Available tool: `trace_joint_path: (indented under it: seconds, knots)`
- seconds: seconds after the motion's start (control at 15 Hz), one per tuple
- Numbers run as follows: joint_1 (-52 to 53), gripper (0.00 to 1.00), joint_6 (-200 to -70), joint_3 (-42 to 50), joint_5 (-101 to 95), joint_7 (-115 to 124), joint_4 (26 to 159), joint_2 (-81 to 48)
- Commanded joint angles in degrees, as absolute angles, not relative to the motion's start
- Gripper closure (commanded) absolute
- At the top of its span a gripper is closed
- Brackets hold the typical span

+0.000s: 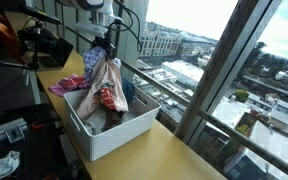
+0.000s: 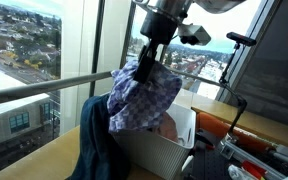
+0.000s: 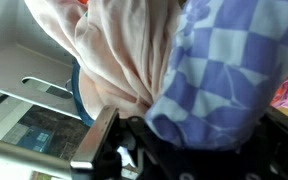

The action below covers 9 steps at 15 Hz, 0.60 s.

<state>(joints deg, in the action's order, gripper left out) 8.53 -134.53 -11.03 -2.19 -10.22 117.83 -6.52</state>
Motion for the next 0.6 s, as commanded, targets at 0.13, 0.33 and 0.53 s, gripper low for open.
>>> trace_joint_path:
  seconds: [0.13, 0.33, 0.53]
  knots:
    - [14.9, 1.00, -126.2, -15.1, -5.2, -5.4, 106.8, -3.8]
    - [17.9, 1.00, -121.4, -17.2, -6.9, -3.3, 98.7, -5.2]
    - [19.9, 1.00, -118.3, -18.6, -7.0, -2.7, 92.6, -7.2]
